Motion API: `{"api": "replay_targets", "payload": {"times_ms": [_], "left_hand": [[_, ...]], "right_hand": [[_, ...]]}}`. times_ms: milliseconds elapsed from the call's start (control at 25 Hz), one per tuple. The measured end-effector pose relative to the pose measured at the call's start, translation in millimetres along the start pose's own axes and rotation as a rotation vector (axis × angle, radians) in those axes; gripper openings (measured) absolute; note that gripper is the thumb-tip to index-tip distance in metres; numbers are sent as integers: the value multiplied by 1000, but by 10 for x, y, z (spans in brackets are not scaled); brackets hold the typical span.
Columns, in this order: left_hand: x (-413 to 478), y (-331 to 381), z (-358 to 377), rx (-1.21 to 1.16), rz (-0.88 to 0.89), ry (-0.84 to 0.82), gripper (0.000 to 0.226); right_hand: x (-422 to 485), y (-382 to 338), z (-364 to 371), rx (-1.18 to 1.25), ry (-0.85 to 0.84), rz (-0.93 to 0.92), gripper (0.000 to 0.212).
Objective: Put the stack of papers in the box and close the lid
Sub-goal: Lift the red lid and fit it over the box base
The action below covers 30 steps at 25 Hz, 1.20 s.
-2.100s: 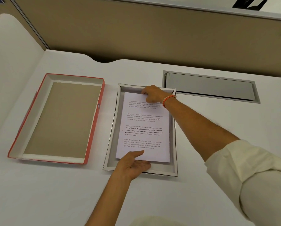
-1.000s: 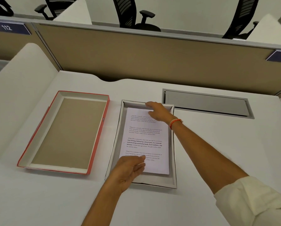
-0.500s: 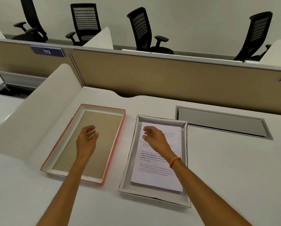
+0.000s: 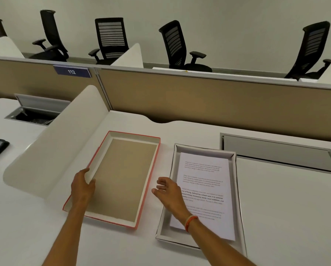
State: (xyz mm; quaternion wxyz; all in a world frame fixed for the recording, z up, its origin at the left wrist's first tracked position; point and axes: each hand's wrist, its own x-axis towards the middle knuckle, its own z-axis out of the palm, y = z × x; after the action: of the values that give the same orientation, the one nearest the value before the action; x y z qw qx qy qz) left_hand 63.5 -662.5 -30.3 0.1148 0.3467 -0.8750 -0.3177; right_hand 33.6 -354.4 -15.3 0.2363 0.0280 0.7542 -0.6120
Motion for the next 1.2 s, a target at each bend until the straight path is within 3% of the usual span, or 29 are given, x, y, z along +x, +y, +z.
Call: {"api": "replay_targets", "payload": {"times_ms": [320,640,960,1200], "left_hand": [[223,-347,-57,89,-136,-87,60],[376,-336,-65,204,-105,-154,35],[372,-325,-218,80,-115,-91,34],[396,-59,-646,-34,-119,-297,17]], "right_hand": [[39,153,410,-90,6,128,70],[65,190,542,-13,45,133,53],[107,155,508,-49,2,145,42],[88,165,449,-41,-7,143,45]]}}
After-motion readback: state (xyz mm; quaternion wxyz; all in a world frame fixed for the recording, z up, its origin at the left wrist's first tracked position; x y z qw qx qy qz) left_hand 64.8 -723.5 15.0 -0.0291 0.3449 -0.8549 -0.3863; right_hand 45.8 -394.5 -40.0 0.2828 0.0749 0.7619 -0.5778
